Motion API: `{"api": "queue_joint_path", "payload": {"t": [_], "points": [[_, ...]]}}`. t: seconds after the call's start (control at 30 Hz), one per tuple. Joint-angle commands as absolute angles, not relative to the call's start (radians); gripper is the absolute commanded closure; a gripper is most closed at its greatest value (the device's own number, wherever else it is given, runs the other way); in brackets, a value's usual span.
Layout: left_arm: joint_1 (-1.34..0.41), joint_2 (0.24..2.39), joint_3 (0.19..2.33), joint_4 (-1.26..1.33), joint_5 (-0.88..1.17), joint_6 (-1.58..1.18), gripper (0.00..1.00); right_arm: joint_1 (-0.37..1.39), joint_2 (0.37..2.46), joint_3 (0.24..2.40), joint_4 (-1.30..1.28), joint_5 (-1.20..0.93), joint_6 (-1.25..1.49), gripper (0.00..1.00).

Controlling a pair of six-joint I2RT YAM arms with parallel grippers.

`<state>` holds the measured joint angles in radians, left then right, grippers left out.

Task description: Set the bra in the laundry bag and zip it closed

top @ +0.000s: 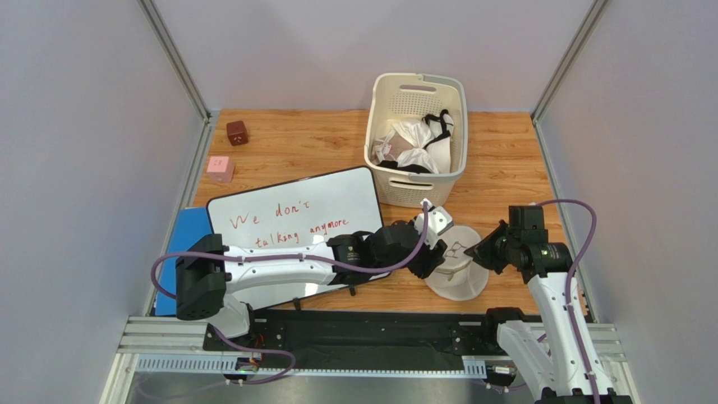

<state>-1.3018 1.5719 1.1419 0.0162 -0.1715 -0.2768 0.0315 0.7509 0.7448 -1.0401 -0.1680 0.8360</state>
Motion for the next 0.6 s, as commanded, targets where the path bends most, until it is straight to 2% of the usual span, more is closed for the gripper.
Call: {"api": "queue_joint_path", "payload": {"t": [0.0,0.17,0.37,0.57], "points": [[-1.338,1.614,1.204,-0.084,-0.186,-0.434,0.5,0.034,0.75,0.764,-1.055,-0.11,0.926,1.0],[-1.338,1.64,1.268,-0.094,-0.109,-0.511,0.55,0.034,0.752,0.77,-1.066,-0.092,0.963,1.0],[-1.336,1.678,1.348,-0.205,-0.077,-0.58,0.47,0.034,0.762,0.788,-1.068,-0.089,0.966,0.99],[-1.335,1.735,1.406,-0.27,-0.052,-0.67,0.46,0.034,0.758,0.765,-1.066,-0.095,0.974,0.99]]}}
